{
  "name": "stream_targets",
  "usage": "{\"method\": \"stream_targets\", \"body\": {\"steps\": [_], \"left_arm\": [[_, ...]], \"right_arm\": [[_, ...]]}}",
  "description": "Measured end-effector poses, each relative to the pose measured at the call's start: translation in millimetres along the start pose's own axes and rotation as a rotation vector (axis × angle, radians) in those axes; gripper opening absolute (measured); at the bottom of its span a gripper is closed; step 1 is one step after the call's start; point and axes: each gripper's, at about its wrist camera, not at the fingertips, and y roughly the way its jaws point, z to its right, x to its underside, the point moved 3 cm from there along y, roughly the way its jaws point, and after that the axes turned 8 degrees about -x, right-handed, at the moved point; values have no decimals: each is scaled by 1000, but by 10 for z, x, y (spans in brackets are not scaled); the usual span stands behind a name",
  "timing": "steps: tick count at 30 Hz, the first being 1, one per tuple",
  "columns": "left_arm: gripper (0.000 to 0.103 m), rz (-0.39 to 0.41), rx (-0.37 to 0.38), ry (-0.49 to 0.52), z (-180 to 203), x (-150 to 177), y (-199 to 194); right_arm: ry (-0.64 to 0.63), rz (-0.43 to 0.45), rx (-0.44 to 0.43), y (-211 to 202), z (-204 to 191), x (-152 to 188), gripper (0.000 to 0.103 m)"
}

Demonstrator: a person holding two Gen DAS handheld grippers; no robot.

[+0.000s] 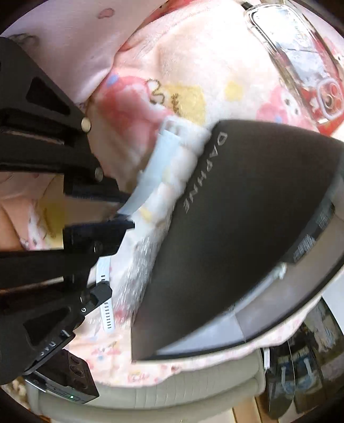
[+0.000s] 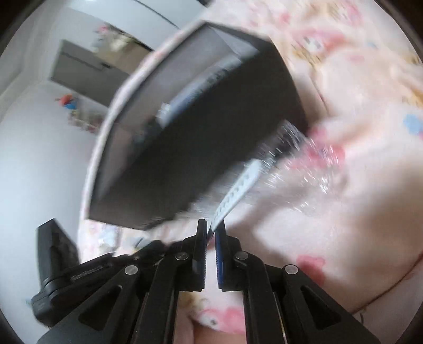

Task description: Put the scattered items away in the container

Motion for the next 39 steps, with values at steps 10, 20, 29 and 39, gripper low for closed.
{"method": "stream_targets", "body": {"steps": [10, 20, 29, 39], "left_arm": [[2, 101, 28, 91, 44, 1, -160], [2, 215, 157, 197, 824, -321, -573], [3, 195, 182, 176, 1440, -1538, -425], [3, 68, 99, 158, 1411, -2263, 353]], "right_arm": [[-34, 31, -66, 2, -64, -54, 4], [-217, 129, -153, -518, -724, -275, 3], [-292, 60, -86, 6, -1356, -1446, 3], [-228, -87, 8, 747, -898, -1926, 4]]}}
